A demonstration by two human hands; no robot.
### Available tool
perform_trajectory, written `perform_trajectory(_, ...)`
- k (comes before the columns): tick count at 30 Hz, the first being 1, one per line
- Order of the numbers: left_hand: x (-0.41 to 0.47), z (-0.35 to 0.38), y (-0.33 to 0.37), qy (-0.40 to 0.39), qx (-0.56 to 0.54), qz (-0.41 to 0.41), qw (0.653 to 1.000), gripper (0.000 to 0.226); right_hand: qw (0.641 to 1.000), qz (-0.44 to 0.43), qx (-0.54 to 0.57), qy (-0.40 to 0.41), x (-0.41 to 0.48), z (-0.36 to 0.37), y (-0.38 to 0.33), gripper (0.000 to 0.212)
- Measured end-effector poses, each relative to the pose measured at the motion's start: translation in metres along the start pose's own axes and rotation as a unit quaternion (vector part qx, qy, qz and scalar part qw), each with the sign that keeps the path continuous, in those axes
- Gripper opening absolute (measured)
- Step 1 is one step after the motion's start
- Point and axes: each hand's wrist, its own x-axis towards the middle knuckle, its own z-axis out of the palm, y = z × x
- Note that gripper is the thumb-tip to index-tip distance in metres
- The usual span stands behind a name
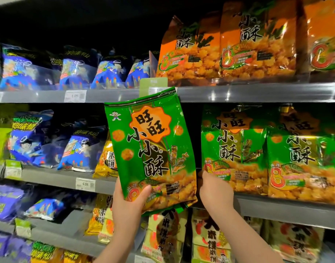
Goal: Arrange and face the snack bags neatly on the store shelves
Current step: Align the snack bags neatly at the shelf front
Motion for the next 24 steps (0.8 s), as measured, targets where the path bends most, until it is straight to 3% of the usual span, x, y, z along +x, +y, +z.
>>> perform_trajectory(3, -0.002, -0.002, -0.003, -0.005, -0.003, -0.004, 1.000, 0.051, 0.999, -0.012, 0.001, 0.040, 0.005, -0.001, 0.003, 0.034)
perform_trajectory(10, 0.000, -0.003, -0.008, -0.015, 0.002, -0.006, 1.000, 0.060, 0.999, 0.007, -0.010, 0.050, 0.011, 0.002, 0.006, 0.018)
perform_trajectory(12, 0.000, -0.001, -0.008, -0.021, -0.001, -0.012, 1.000, 0.059, 0.990, -0.008, 0.082, 0.111, 0.008, 0.001, 0.002, 0.021)
perform_trajectory(15, 0.001, 0.002, -0.011, -0.034, -0.022, -0.028, 0.999, 0.055, 0.945, -0.044, 0.249, 0.206, 0.003, -0.006, -0.014, 0.023)
perform_trajectory(17, 0.002, 0.004, -0.012, -0.043, -0.029, -0.038, 0.998, 0.059, 0.923, -0.048, 0.302, 0.232, -0.001, -0.007, -0.023, 0.024)
perform_trajectory(21, 0.002, 0.004, -0.012, -0.052, -0.042, -0.037, 0.997, 0.056, 0.923, -0.011, 0.339, 0.179, -0.025, 0.008, -0.023, 0.038)
perform_trajectory(24, 0.003, 0.003, -0.008, -0.053, -0.053, -0.028, 0.997, 0.053, 0.947, -0.001, 0.308, 0.088, -0.048, 0.025, -0.015, 0.073)
